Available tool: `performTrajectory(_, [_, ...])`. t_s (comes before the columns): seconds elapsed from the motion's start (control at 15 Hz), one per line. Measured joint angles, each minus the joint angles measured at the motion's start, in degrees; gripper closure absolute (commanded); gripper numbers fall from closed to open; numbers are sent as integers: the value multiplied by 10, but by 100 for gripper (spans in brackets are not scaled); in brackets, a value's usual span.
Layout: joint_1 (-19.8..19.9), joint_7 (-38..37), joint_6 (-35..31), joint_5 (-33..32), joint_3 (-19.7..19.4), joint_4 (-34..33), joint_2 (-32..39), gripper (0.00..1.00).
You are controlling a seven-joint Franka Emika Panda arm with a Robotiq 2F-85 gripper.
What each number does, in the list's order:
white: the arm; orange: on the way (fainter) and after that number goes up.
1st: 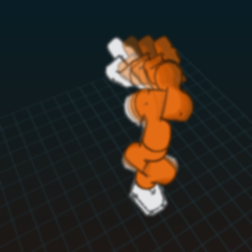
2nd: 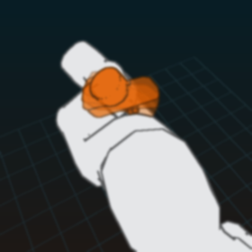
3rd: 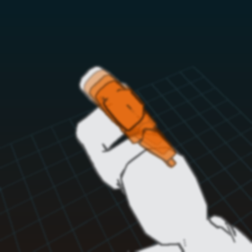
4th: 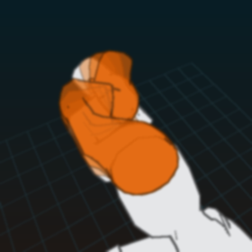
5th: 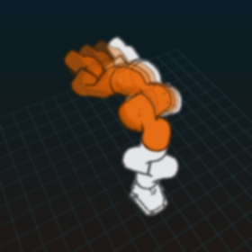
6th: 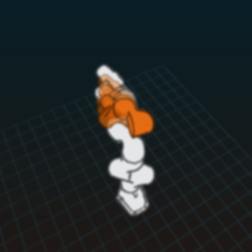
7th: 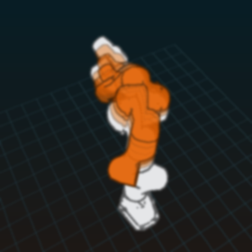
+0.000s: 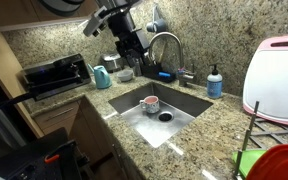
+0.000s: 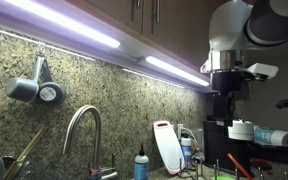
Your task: Open the tap
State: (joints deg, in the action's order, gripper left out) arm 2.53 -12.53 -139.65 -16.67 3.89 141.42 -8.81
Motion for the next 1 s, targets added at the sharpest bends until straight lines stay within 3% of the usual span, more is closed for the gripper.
performTrajectory(0.53, [-3, -52, -14, -26, 0, -84, 80, 0])
performTrajectory(1.0, [-8, -56, -14, -27, -4, -91, 87, 0])
